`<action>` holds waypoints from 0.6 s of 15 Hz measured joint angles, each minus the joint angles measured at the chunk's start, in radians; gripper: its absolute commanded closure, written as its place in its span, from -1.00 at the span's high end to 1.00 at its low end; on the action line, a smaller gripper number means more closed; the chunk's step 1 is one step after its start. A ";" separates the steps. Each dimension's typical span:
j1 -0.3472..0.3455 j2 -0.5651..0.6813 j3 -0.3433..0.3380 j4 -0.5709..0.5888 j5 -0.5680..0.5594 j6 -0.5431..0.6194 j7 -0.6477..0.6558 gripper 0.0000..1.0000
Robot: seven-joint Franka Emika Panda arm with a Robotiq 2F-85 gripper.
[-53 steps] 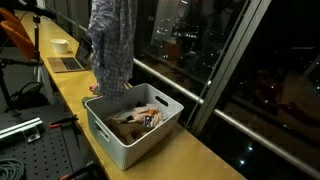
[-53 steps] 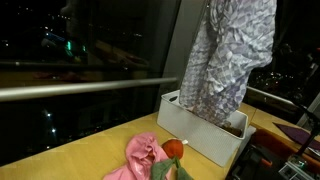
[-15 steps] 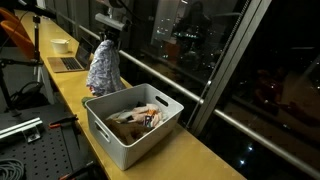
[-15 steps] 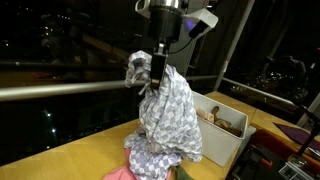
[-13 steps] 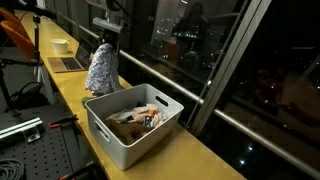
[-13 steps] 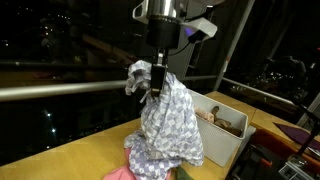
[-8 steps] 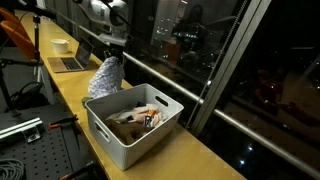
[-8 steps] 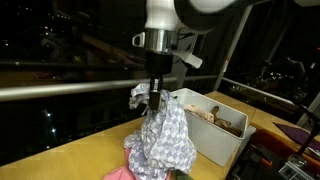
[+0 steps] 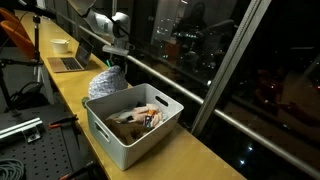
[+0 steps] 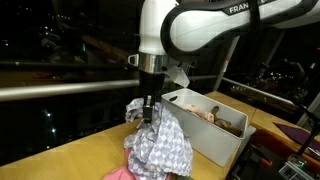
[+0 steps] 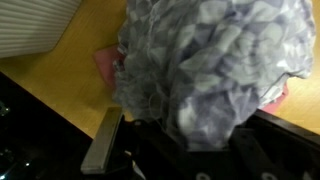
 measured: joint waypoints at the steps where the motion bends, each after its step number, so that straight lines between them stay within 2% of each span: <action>1: 0.002 -0.006 0.002 0.004 0.001 -0.009 0.000 0.05; 4: 0.007 -0.062 0.017 0.006 0.006 -0.065 -0.001 0.50; 7: 0.003 -0.174 0.024 -0.024 0.008 -0.111 0.001 0.94; 9: -0.018 -0.264 0.016 -0.078 0.003 -0.115 0.000 1.00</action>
